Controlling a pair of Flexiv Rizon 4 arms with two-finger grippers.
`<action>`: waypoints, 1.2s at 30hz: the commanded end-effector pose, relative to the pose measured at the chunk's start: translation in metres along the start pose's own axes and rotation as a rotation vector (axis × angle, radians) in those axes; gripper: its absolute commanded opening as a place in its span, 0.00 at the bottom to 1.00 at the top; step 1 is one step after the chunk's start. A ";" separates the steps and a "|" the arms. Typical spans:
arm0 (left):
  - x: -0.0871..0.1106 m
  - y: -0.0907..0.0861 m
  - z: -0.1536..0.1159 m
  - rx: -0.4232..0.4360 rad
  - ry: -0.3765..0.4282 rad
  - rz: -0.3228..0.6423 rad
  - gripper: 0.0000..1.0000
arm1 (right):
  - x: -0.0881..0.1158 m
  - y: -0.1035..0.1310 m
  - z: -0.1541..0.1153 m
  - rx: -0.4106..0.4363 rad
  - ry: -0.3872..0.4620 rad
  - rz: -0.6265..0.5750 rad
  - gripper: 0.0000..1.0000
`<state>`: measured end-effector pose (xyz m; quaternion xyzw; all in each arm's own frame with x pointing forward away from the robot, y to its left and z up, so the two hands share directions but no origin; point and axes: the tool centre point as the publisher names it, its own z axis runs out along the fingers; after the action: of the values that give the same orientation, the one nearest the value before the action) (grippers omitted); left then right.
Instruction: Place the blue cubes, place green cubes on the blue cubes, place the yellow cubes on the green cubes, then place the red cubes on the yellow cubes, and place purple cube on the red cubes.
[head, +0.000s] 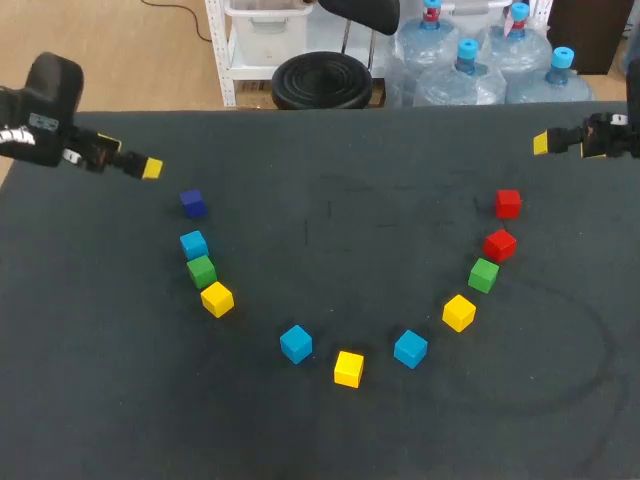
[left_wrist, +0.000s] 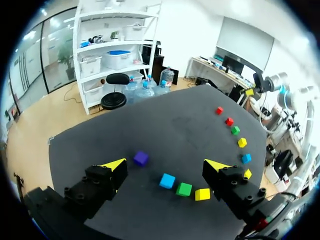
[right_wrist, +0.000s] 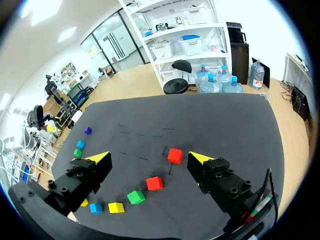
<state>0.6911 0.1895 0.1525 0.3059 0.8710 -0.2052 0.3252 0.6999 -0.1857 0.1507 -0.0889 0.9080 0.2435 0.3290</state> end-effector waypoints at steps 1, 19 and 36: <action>0.005 -0.009 0.002 0.016 0.012 0.043 1.00 | 0.000 0.001 0.000 0.003 -0.001 0.000 1.00; 0.012 -0.068 0.026 0.315 0.224 0.456 1.00 | 0.000 0.001 0.000 0.003 -0.001 0.000 1.00; 0.023 -0.109 0.046 0.452 0.391 0.710 1.00 | 0.000 0.001 0.000 0.003 -0.001 0.000 1.00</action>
<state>0.6175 0.0966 0.1221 0.6778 0.6910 -0.1990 0.1533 0.6999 -0.1858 0.1507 -0.0889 0.9080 0.2436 0.3291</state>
